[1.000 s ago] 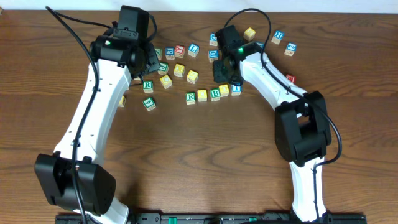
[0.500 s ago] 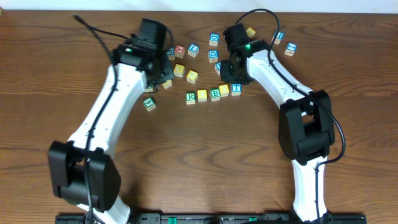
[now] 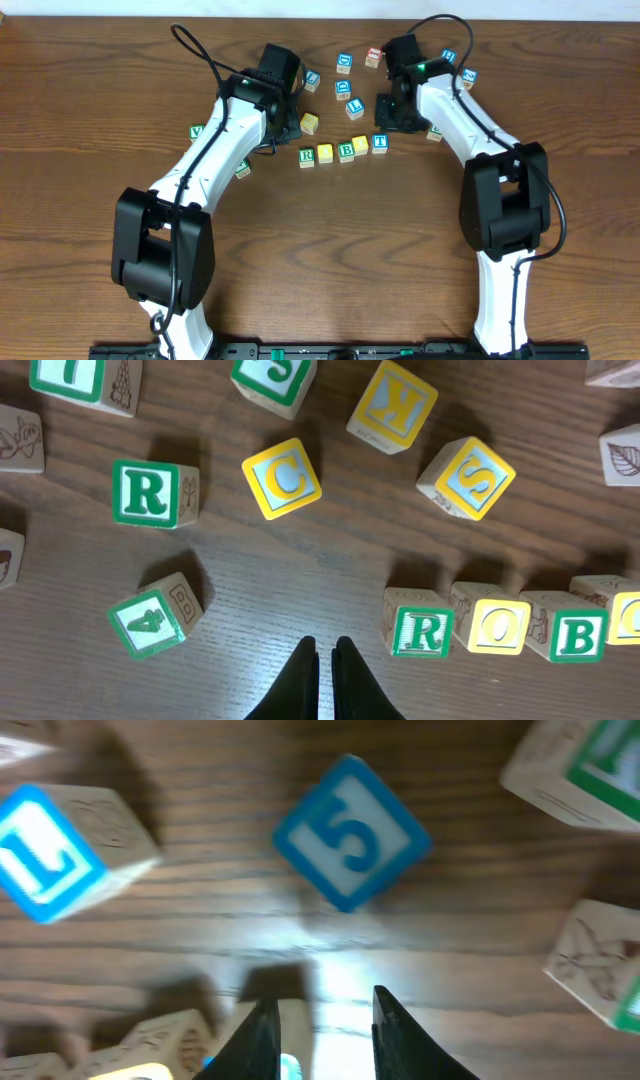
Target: Spell out ROBOT
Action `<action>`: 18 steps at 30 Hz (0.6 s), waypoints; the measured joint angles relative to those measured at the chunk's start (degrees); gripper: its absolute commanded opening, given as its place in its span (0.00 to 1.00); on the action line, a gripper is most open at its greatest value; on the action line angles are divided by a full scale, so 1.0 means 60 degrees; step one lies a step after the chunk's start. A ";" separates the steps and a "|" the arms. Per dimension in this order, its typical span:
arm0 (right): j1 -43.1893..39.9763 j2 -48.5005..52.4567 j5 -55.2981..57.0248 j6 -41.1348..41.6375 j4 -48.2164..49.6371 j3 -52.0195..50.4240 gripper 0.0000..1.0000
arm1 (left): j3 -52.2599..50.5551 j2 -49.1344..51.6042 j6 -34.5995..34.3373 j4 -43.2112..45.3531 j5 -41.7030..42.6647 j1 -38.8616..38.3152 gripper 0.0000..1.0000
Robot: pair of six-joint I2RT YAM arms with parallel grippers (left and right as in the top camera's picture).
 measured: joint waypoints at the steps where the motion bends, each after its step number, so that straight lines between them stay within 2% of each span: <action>1: -0.0029 0.0000 0.0007 0.0000 -0.0106 0.0000 0.24 | 0.0000 0.0004 0.0000 0.0025 0.0000 0.0000 0.08; 9: -0.0044 0.0000 0.0117 0.0000 -0.0831 0.0029 0.24 | 0.0000 0.0517 -0.0025 0.0146 0.0087 0.0000 0.07; 18: -0.0044 0.0000 0.0324 0.0004 -0.1056 0.0029 0.27 | 0.0000 0.1220 0.0029 0.0426 0.1093 -0.0004 0.08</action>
